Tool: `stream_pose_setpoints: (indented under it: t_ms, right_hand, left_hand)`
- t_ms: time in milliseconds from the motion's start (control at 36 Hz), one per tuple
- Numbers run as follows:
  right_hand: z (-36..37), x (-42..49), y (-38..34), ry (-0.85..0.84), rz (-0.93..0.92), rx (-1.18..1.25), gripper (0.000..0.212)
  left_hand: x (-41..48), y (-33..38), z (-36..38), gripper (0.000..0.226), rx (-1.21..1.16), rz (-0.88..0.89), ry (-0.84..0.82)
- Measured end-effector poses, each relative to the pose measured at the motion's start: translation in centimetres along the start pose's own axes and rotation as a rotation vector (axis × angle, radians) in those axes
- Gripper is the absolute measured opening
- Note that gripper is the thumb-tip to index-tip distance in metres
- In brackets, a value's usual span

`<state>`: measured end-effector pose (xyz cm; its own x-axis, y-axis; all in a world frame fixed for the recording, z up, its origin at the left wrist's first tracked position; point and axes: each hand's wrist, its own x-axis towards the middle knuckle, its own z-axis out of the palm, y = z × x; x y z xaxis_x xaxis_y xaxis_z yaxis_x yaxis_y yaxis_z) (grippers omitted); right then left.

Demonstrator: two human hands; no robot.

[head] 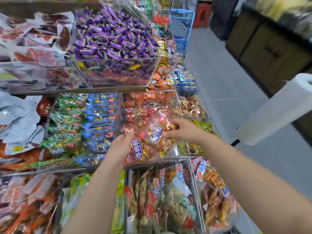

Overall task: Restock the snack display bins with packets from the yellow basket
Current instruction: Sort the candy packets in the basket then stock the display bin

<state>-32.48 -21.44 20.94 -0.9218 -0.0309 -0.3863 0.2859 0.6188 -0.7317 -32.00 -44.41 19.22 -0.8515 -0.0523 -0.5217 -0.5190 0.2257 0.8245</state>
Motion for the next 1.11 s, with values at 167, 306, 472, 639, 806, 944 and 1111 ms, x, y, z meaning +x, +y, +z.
stream_pose_setpoints:
  t_ms: [167,306,472,639,806,944,1111]
  right_hand:
    - [-0.1,1.3,1.0,0.408,0.188,0.096,0.076]
    - [2.8,3.0,0.9,0.423,0.151,-0.115,0.109]
    - [6.3,5.2,2.3,0.223,0.224,-0.421,0.107]
    - [8.1,6.7,3.9,0.182,0.134,-1.064,0.088]
    - [8.8,7.9,5.2,0.075,0.067,-1.034,0.101]
    - [7.9,8.7,5.8,-0.017,0.024,-1.103,0.108]
    - [8.1,9.4,5.9,-0.017,0.009,-1.184,0.109]
  left_hand:
    - [0.4,0.7,-2.3,0.064,-0.179,0.003,0.064]
    - [1.3,1.9,-4.2,0.036,-0.271,0.110,0.039]
    - [2.3,2.3,-5.3,0.025,-0.325,0.119,0.051]
    - [2.3,1.3,-5.8,0.026,-0.329,0.095,0.052]
    - [2.6,0.9,-6.5,0.023,-0.337,0.090,0.042]
    - [2.9,1.2,-6.3,0.021,-0.341,0.068,0.040]
    - [3.5,1.3,-6.3,0.028,-0.309,0.041,0.034]
